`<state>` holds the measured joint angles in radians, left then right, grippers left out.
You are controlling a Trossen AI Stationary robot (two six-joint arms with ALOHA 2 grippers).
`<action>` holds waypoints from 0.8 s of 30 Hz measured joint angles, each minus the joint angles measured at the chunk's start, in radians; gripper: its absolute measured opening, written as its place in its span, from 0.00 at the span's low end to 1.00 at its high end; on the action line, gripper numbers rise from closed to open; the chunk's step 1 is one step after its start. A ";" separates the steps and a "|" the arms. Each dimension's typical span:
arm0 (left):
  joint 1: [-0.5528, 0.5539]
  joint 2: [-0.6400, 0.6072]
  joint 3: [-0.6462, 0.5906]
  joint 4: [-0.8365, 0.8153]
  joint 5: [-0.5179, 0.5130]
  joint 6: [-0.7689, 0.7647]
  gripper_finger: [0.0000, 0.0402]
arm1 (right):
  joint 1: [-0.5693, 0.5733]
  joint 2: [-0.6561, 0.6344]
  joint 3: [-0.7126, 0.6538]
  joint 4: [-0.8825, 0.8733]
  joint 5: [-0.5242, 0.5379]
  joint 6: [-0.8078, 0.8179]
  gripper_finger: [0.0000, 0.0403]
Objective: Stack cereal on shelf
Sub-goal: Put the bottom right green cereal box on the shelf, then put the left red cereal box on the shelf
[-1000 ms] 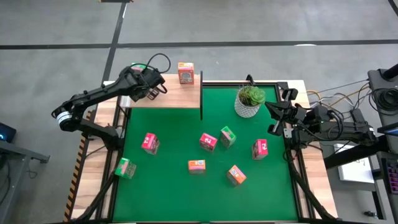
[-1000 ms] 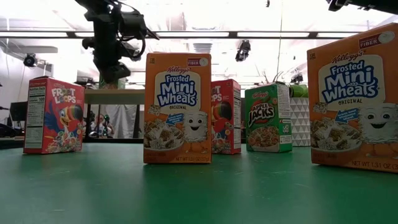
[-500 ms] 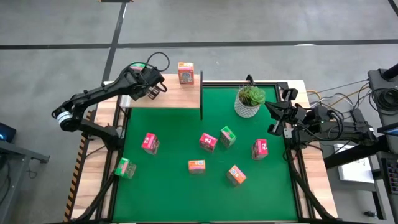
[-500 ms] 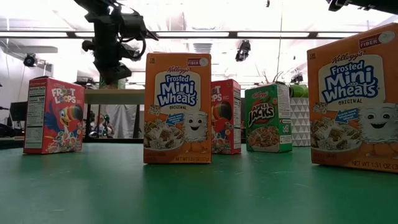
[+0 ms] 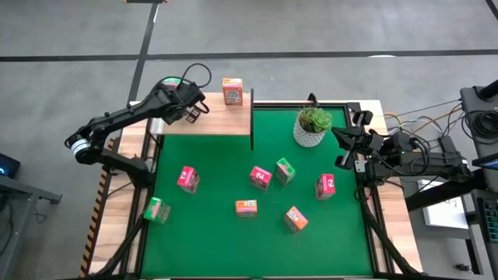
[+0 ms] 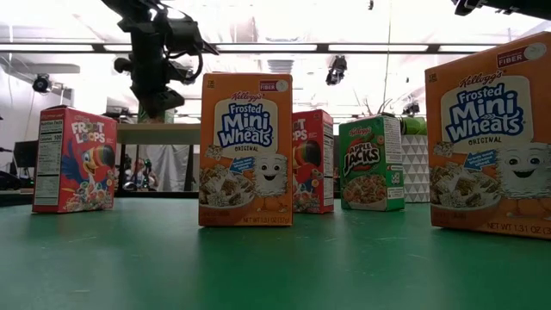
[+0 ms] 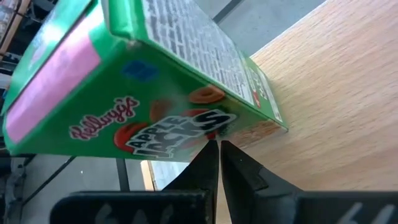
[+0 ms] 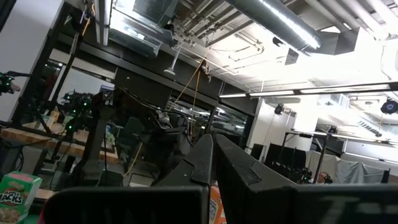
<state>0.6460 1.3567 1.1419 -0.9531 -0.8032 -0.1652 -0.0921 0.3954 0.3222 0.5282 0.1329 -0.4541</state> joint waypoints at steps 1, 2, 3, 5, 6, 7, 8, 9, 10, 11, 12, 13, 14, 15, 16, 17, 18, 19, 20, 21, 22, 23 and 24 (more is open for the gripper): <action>0.000 0.000 0.000 0.000 0.000 0.003 0.00 | 0.000 0.000 0.000 0.000 0.000 0.000 0.02; 0.000 0.000 0.000 0.000 0.000 0.003 0.00 | 0.000 0.000 0.000 0.000 0.000 0.000 0.02; -0.001 0.000 0.000 0.000 0.000 0.003 0.00 | 0.000 0.000 0.000 0.000 0.000 0.000 0.02; -0.001 0.000 0.000 0.000 0.000 0.003 0.00 | 0.000 0.000 0.000 0.000 0.000 0.001 0.02; -0.005 0.000 0.000 0.000 0.000 0.003 0.00 | 0.000 0.000 0.000 0.000 0.000 0.001 0.02; -0.009 -0.001 0.000 0.000 0.000 0.003 0.00 | 0.000 0.000 0.000 0.000 0.000 0.000 0.02; -0.014 -0.004 0.000 0.000 0.000 0.003 0.00 | 0.000 0.000 0.000 0.000 0.000 0.001 0.02; -0.023 -0.010 0.000 -0.001 0.000 0.003 0.00 | 0.000 0.000 0.000 0.000 0.000 0.003 0.02; -0.032 -0.016 0.001 -0.004 0.000 0.002 0.00 | 0.000 0.000 0.000 0.000 0.000 0.008 0.02; -0.042 -0.024 0.003 -0.008 0.000 0.001 0.00 | 0.000 0.000 0.000 0.000 0.000 0.010 0.02; -0.054 -0.034 0.004 -0.008 0.000 -0.001 0.00 | 0.000 0.000 0.000 0.000 0.000 0.012 0.02; -0.067 -0.047 0.006 -0.007 0.000 -0.002 0.00 | 0.000 0.000 0.000 0.000 0.000 0.016 0.02; -0.083 -0.062 0.006 -0.007 -0.001 -0.007 0.00 | 0.000 0.000 0.000 -0.002 0.000 0.021 0.02; -0.103 -0.078 0.006 -0.008 -0.002 -0.013 0.00 | 0.000 0.000 0.000 -0.004 0.000 0.030 0.02; -0.127 -0.094 0.006 -0.008 -0.002 -0.022 0.00 | 0.000 0.000 0.000 -0.008 -0.001 0.044 0.02; -0.155 -0.111 0.006 -0.008 -0.001 -0.031 0.00 | 0.000 0.000 0.000 -0.014 -0.001 0.057 0.02; -0.189 -0.128 0.006 -0.008 0.000 -0.038 0.00 | 0.000 0.000 0.000 -0.023 -0.002 0.076 0.02; -0.228 -0.147 0.006 -0.007 0.000 -0.040 0.00 | 0.000 0.000 0.000 -0.034 -0.002 0.101 0.02; -0.274 -0.165 0.006 -0.007 0.000 -0.040 0.00 | 0.000 0.000 0.000 -0.050 -0.002 0.127 0.02; -0.323 -0.182 0.006 -0.005 0.001 -0.035 0.00 | 0.000 0.000 0.000 -0.071 -0.002 0.160 0.02; -0.378 -0.200 0.001 0.008 0.002 -0.022 0.00 | 0.000 0.000 0.000 -0.099 -0.003 0.195 0.02; -0.435 -0.219 -0.008 0.018 0.012 -0.007 0.00 | 0.000 0.000 0.000 -0.133 -0.003 0.232 0.02; -0.493 -0.237 -0.021 0.031 0.039 0.010 0.00 | 0.000 0.000 0.000 -0.172 -0.004 0.270 0.02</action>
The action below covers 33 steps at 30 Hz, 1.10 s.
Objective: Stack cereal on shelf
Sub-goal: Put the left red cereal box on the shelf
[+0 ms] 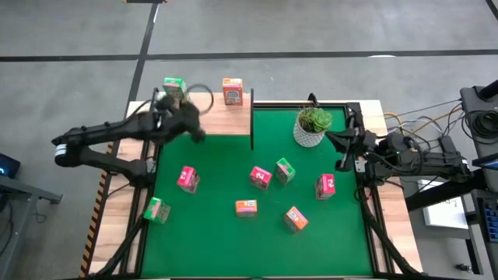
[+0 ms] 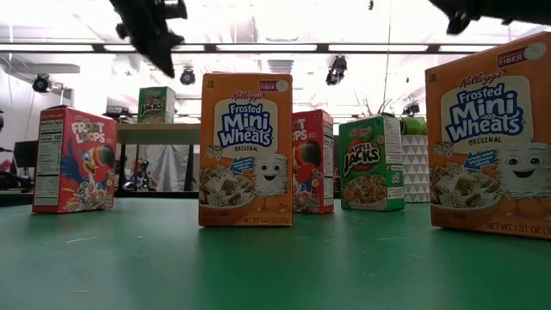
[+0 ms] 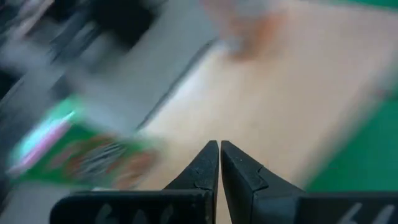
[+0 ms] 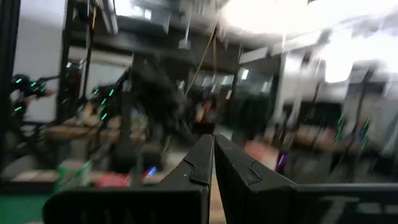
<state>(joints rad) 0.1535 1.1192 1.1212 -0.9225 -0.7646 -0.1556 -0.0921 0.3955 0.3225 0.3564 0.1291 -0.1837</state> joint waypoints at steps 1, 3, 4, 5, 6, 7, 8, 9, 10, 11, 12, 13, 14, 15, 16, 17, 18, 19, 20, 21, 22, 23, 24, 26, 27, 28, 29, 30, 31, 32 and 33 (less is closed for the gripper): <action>-0.057 -0.017 -0.016 0.018 0.040 0.013 0.00 | 0.000 0.001 0.000 -0.038 -0.001 0.038 0.02; -0.168 -0.051 -0.066 0.082 0.125 0.022 0.00 | 0.000 0.010 0.000 -0.103 -0.002 0.113 0.02; -0.221 -0.065 -0.096 0.124 0.156 0.016 0.00 | 0.000 0.016 0.000 -0.130 -0.001 0.146 0.02; -0.276 -0.077 -0.132 0.177 0.172 0.012 0.00 | 0.000 0.024 0.000 -0.154 -0.002 0.175 0.02; -0.326 -0.086 -0.167 0.237 0.184 0.011 0.00 | 0.000 0.034 0.000 -0.168 -0.002 0.196 0.02; -0.377 -0.093 -0.202 0.290 0.188 0.009 0.00 | 0.000 0.043 0.000 -0.173 -0.002 0.212 0.02; -0.425 -0.097 -0.235 0.334 0.191 0.008 0.00 | 0.000 0.052 0.000 -0.173 -0.002 0.217 0.02; -0.469 -0.098 -0.264 0.374 0.192 0.006 0.00 | 0.000 0.063 0.000 -0.170 -0.002 0.217 0.02; -0.510 -0.099 -0.287 0.410 0.193 -0.004 0.00 | 0.000 0.072 0.000 -0.161 -0.002 0.217 0.02; -0.544 -0.098 -0.302 0.429 0.197 -0.025 0.00 | 0.000 0.080 0.000 -0.148 -0.001 0.217 0.02; -0.571 -0.096 -0.311 0.437 0.198 -0.058 0.00 | 0.000 0.087 0.000 -0.138 -0.001 0.217 0.02; -0.592 -0.093 -0.312 0.443 0.197 -0.095 0.00 | 0.000 0.094 0.000 -0.132 -0.001 0.216 0.02; -0.606 -0.088 -0.312 0.448 0.197 -0.139 0.00 | 0.000 0.099 0.000 -0.129 -0.001 0.213 0.02; -0.614 -0.084 -0.310 0.445 0.198 -0.184 0.00 | 0.000 0.103 0.000 -0.127 0.001 0.213 0.02; -0.619 -0.078 -0.305 0.433 0.210 -0.227 0.00 | 0.000 0.106 0.000 -0.127 0.002 0.213 0.02; -0.621 -0.072 -0.296 0.419 0.237 -0.271 0.00 | 0.000 0.108 0.000 -0.127 0.002 0.213 0.02; -0.622 -0.067 -0.284 0.394 0.275 -0.323 0.00 | 0.000 0.112 0.000 -0.127 0.002 0.213 0.02; -0.621 -0.062 -0.267 0.359 0.306 -0.389 0.00 | 0.000 0.116 0.000 -0.127 0.002 0.213 0.02; -0.620 -0.056 -0.246 0.311 0.326 -0.471 0.00 | 0.000 0.119 0.000 -0.127 0.002 0.215 0.02; -0.619 -0.048 -0.222 0.256 0.332 -0.559 0.00 | 0.000 0.122 0.000 -0.126 0.002 0.218 0.02; -0.618 -0.039 -0.197 0.192 0.333 -0.655 0.00 | 0.000 0.125 0.000 -0.124 0.002 0.221 0.02; -0.618 -0.029 -0.170 0.120 0.332 -0.741 0.00 | 0.000 0.128 0.000 -0.118 0.002 0.224 0.02; -0.618 -0.019 -0.143 0.041 0.332 -0.818 0.00 | 0.000 0.132 0.000 -0.116 0.002 0.225 0.02; -0.619 0.009 -0.088 -0.106 0.331 -0.918 0.00 | 0.000 0.143 0.000 -0.116 0.002 0.226 0.02; -0.619 0.023 -0.062 -0.177 0.330 -0.954 0.00 | 0.000 0.149 0.000 -0.116 0.002 0.226 0.02; -0.619 0.036 -0.038 -0.242 0.328 -0.988 0.00 | 0.000 0.153 0.000 -0.117 0.002 0.227 0.02; -0.618 0.048 -0.017 -0.298 0.325 -1.024 0.00 | 0.000 0.158 0.000 -0.117 0.002 0.227 0.02; -0.616 0.060 0.004 -0.345 0.321 -1.059 0.00 | 0.000 0.163 0.000 -0.117 0.002 0.228 0.02; -0.615 0.072 0.023 -0.382 0.322 -1.091 0.01 | 0.000 0.168 0.000 -0.116 0.002 0.234 0.02; -0.615 0.082 0.041 -0.410 0.329 -1.113 0.01 | 0.000 0.173 0.000 -0.113 0.002 0.240 0.02; -0.614 0.092 0.056 -0.430 0.336 -1.128 0.02 | 0.000 0.178 0.000 -0.111 0.002 0.245 0.02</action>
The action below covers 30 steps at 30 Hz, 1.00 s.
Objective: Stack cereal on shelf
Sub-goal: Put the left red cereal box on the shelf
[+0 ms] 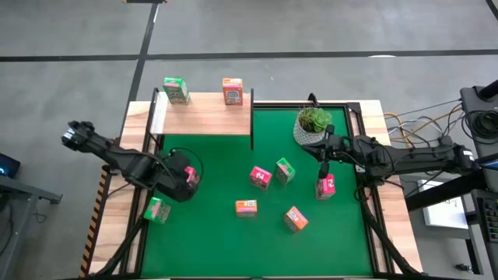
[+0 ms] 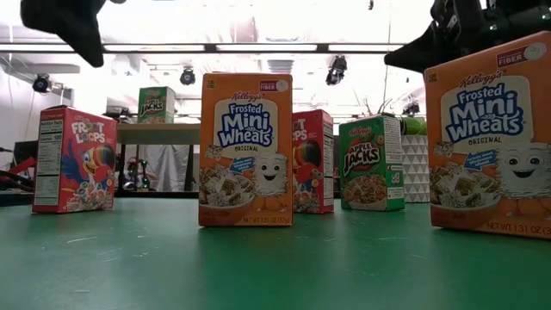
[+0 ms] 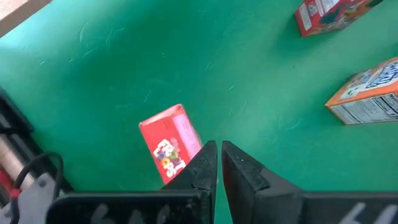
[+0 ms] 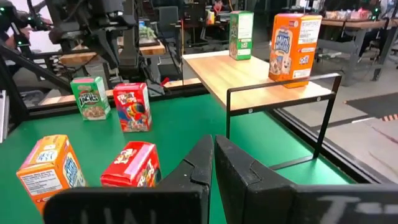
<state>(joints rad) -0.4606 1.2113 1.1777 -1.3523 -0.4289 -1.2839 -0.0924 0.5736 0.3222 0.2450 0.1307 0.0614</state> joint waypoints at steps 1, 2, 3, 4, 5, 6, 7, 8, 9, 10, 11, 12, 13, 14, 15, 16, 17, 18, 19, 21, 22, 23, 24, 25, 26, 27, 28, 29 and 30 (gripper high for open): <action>0.000 0.008 0.015 -0.015 0.001 -0.012 0.04 | 0.000 0.005 0.000 0.001 0.000 0.003 0.02; -0.001 0.014 0.027 -0.025 0.001 -0.021 0.05 | 0.000 0.011 0.000 0.006 0.000 0.004 0.02; -0.001 0.019 0.036 -0.034 0.001 -0.026 0.07 | 0.000 0.017 0.000 0.013 0.000 0.004 0.02; -0.001 0.024 0.041 -0.039 0.001 -0.027 0.09 | 0.000 0.020 0.000 0.019 0.000 0.004 0.02; -0.001 0.028 0.042 -0.040 0.001 -0.026 0.11 | 0.000 0.024 0.000 0.025 0.000 0.003 0.02; -0.001 0.032 0.042 -0.039 0.001 -0.026 0.14 | 0.000 0.028 0.000 0.029 -0.001 0.002 0.02; -0.001 0.035 0.038 -0.037 0.001 -0.026 0.17 | 0.000 0.031 0.000 0.028 -0.001 0.002 0.02; -0.001 0.038 0.032 -0.039 0.001 -0.026 0.21 | 0.000 0.033 0.000 0.026 -0.001 0.002 0.02; -0.001 0.041 0.024 -0.043 0.001 -0.029 0.24 | 0.000 0.033 0.000 0.022 -0.002 0.003 0.02; -0.001 0.045 0.013 -0.044 0.002 -0.038 0.29 | 0.000 0.033 0.000 0.021 -0.004 0.005 0.02; -0.001 0.049 -0.001 -0.044 0.003 -0.050 0.33 | 0.000 0.033 0.000 0.023 -0.007 0.008 0.02; -0.001 0.052 -0.015 -0.044 0.007 -0.064 0.37 | 0.000 0.032 0.000 0.022 -0.012 0.009 0.02; -0.001 0.054 -0.032 -0.044 0.014 -0.073 0.42 | 0.000 0.031 0.000 0.022 -0.023 0.009 0.02; 0.000 0.056 -0.049 -0.048 0.019 -0.085 0.47 | 0.001 0.030 0.000 0.022 -0.034 0.008 0.02; 0.000 0.057 -0.066 -0.054 0.020 -0.100 0.51 | 0.001 0.030 0.000 0.022 -0.039 0.008 0.02; 0.000 0.057 -0.085 -0.055 0.021 -0.117 0.55 | 0.001 0.030 0.000 0.023 -0.048 0.008 0.02; 0.000 0.057 -0.102 -0.054 0.022 -0.135 0.59 | 0.001 0.030 0.000 0.023 -0.053 0.008 0.02; 0.000 0.057 -0.117 -0.054 0.021 -0.152 0.62 | 0.001 0.030 0.000 0.023 -0.053 0.008 0.02; 0.000 0.057 -0.127 -0.055 0.022 -0.164 0.65 | 0.001 0.030 0.000 0.023 -0.053 0.008 0.02; 0.000 0.056 -0.139 -0.044 0.025 -0.176 0.69 | 0.001 0.030 0.000 0.026 -0.053 0.007 0.02; 0.000 0.056 -0.142 -0.037 0.026 -0.177 0.71 | 0.001 0.030 0.000 0.028 -0.053 0.004 0.02; 0.000 0.056 -0.144 -0.029 0.026 -0.177 0.72 | 0.001 0.030 0.000 0.031 -0.053 0.000 0.02; 0.000 0.056 -0.147 -0.019 0.027 -0.176 0.72 | 0.001 0.030 0.000 0.035 -0.053 -0.004 0.02; 0.000 0.056 -0.150 -0.010 0.026 -0.175 0.72 | 0.001 0.030 0.000 0.041 -0.053 -0.009 0.02; 0.000 0.056 -0.154 -0.001 0.026 -0.175 0.72 | 0.000 0.030 0.000 0.048 -0.053 -0.013 0.02; 0.000 0.056 -0.160 0.007 0.025 -0.175 0.72 | 0.000 0.030 0.000 0.055 -0.053 -0.021 0.02; 0.000 0.056 -0.168 0.014 0.024 -0.175 0.72 | 0.000 0.030 0.000 0.061 -0.053 -0.026 0.02; 0.000 0.056 -0.176 0.023 0.023 -0.175 0.71 | 0.000 0.030 0.000 0.062 -0.053 -0.029 0.02; 0.000 0.056 -0.184 0.033 0.022 -0.175 0.71 | 0.000 0.030 0.000 0.065 -0.053 -0.032 0.02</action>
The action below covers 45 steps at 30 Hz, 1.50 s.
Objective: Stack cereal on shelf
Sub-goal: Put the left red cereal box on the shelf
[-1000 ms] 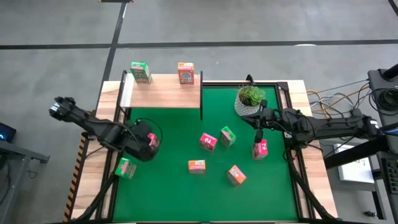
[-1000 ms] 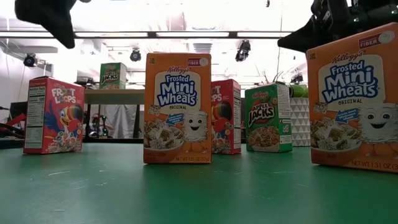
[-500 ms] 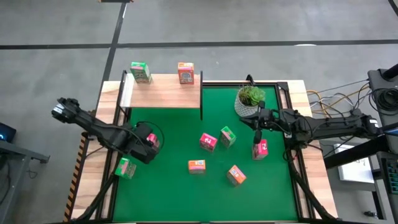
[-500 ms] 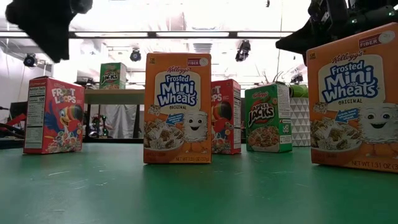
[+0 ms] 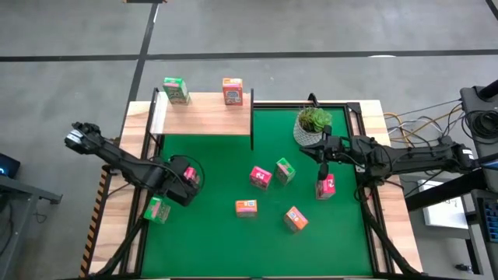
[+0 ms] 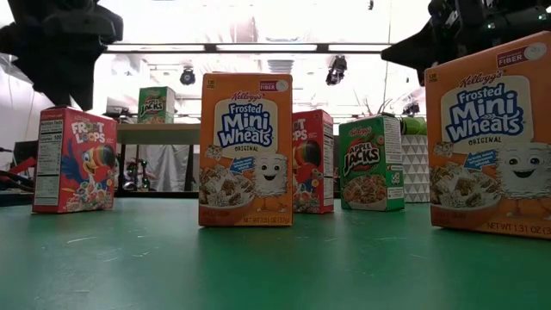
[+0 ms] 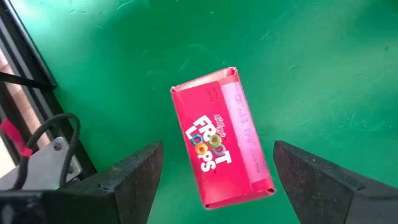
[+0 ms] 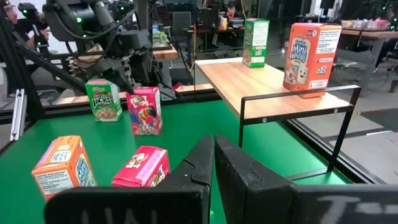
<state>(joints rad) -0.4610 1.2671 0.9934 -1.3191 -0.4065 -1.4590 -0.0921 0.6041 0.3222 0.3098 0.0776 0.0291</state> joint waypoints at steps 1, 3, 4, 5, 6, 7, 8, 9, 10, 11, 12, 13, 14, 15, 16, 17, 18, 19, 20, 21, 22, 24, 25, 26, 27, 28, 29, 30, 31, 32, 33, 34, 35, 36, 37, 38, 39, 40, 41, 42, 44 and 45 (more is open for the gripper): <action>0.000 0.000 -0.008 0.008 -0.003 0.000 0.71 | 0.000 0.000 0.000 0.002 0.000 -0.001 0.02; 0.000 0.002 -0.023 0.026 -0.009 -0.002 0.71 | 0.000 0.000 0.000 0.003 0.000 -0.003 0.02; 0.000 0.002 -0.029 0.039 -0.013 -0.002 0.71 | 0.000 0.000 0.000 0.003 0.000 -0.004 0.02; 0.000 0.004 -0.036 0.055 -0.013 -0.001 0.71 | 0.000 0.000 0.000 0.003 0.000 -0.005 0.02; 0.000 0.006 -0.042 0.071 -0.014 0.003 0.71 | 0.000 0.000 0.000 0.005 0.000 -0.009 0.02; 0.000 0.008 -0.049 0.088 -0.013 0.009 0.70 | 0.000 0.000 0.000 0.009 0.000 -0.015 0.02; 0.000 0.011 -0.053 0.102 -0.012 0.017 0.70 | 0.000 0.000 0.000 0.011 0.000 -0.021 0.02; 0.000 0.015 -0.056 0.111 -0.007 0.024 0.69 | 0.000 0.000 0.000 0.016 0.000 -0.025 0.02; 0.000 0.020 -0.057 0.113 0.004 0.028 0.68 | 0.000 0.000 0.000 0.020 0.000 -0.029 0.02; 0.000 0.025 -0.057 0.113 0.009 0.029 0.66 | 0.000 0.000 0.000 0.024 0.000 -0.031 0.02; 0.000 0.029 -0.057 0.112 0.010 0.029 0.64 | 0.000 0.000 0.000 0.027 0.000 -0.032 0.02; 0.000 0.033 -0.057 0.113 0.012 0.029 0.63 | 0.000 0.000 0.000 0.029 0.000 -0.034 0.02; 0.000 0.037 -0.057 0.113 0.014 0.029 0.61 | 0.000 0.000 0.000 0.032 0.000 -0.040 0.02; 0.000 0.039 -0.057 0.113 0.017 0.029 0.58 | 0.000 0.000 0.000 0.033 0.000 -0.043 0.02; 0.000 0.042 -0.057 0.113 0.024 0.031 0.56 | 0.000 0.000 0.000 0.033 0.000 -0.044 0.02; 0.000 0.043 -0.057 0.113 0.029 0.032 0.54 | 0.000 0.000 0.000 0.033 0.000 -0.044 0.02; 0.000 0.044 -0.057 0.114 0.030 0.032 0.52 | 0.000 0.000 0.000 0.033 0.000 -0.043 0.02; 0.000 0.044 -0.057 0.114 0.031 0.033 0.51 | 0.000 0.000 0.000 0.033 0.000 -0.043 0.02; 0.000 0.044 -0.057 0.114 0.031 0.035 0.49 | 0.000 0.000 0.000 0.033 0.000 -0.043 0.02; 0.000 0.043 -0.057 0.114 0.031 0.037 0.47 | 0.000 0.000 0.000 0.032 0.000 -0.043 0.02; 0.000 0.041 -0.057 0.114 0.031 0.041 0.46 | 0.000 0.000 0.000 0.032 0.000 -0.043 0.02; 0.000 0.034 -0.057 0.114 0.031 0.049 0.43 | 0.000 0.000 0.000 0.032 0.000 -0.043 0.02; 0.000 0.033 -0.057 0.114 0.031 0.054 0.42 | 0.000 0.000 0.000 0.032 0.000 -0.043 0.02; 0.000 0.033 -0.053 0.111 0.031 0.065 0.42 | 0.000 0.000 0.000 0.032 0.000 -0.042 0.02; 0.000 0.033 -0.046 0.111 0.031 0.078 0.41 | 0.000 0.000 0.000 0.032 0.000 -0.041 0.02; 0.000 0.033 -0.037 0.114 0.030 0.092 0.40 | 0.000 0.000 0.000 0.032 0.000 -0.039 0.02; 0.000 0.033 -0.026 0.115 0.026 0.109 0.40 | 0.000 0.001 0.000 0.032 0.000 -0.033 0.02; 0.000 0.033 -0.016 0.114 0.019 0.130 0.40 | 0.000 0.001 0.000 0.031 0.000 -0.026 0.02; 0.000 0.033 -0.003 0.113 0.008 0.154 0.39 | 0.000 0.001 0.000 0.027 0.000 -0.021 0.02; 0.000 0.033 0.012 0.114 -0.003 0.184 0.39 | 0.000 0.001 0.000 0.021 0.000 -0.015 0.02; 0.000 0.033 0.029 0.115 -0.014 0.219 0.39 | 0.000 0.001 0.000 0.013 0.000 -0.006 0.02; 0.000 0.033 0.046 0.116 -0.028 0.258 0.39 | 0.000 0.001 0.000 0.003 0.000 -0.001 0.02; 0.000 0.033 0.063 0.119 -0.038 0.301 0.39 | 0.000 0.002 0.000 -0.003 0.000 0.003 0.02; 0.000 0.033 0.080 0.128 -0.050 0.352 0.39 | 0.000 0.002 0.000 -0.006 0.000 0.005 0.02; 0.000 0.034 0.098 0.142 -0.059 0.412 0.39 | 0.000 0.002 0.000 -0.006 0.000 0.009 0.02; 0.000 0.034 0.115 0.160 -0.067 0.479 0.39 | 0.000 0.002 0.000 -0.006 0.000 0.010 0.02; 0.000 0.034 0.132 0.178 -0.073 0.549 0.39 | 0.000 0.002 0.000 -0.006 0.000 0.010 0.02; 0.000 0.034 0.147 0.196 -0.074 0.623 0.39 | 0.000 0.002 0.000 -0.006 0.000 0.011 0.02; 0.002 0.034 0.162 0.217 -0.076 0.698 0.39 | 0.000 0.002 0.000 -0.007 0.000 0.011 0.02; 0.004 0.034 0.179 0.237 -0.077 0.774 0.39 | 0.000 0.002 0.000 -0.006 0.000 0.012 0.02; 0.012 0.034 0.214 0.244 -0.080 0.917 0.39 | 0.000 0.002 0.000 -0.006 0.000 0.015 0.02; 0.021 0.034 0.230 0.242 -0.081 0.981 0.39 | 0.000 0.002 0.000 -0.007 0.000 0.021 0.02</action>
<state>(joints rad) -0.4396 1.3014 1.2238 -1.0776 -0.4876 -0.4781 -0.0921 0.6056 0.3218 0.3031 0.0776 0.0496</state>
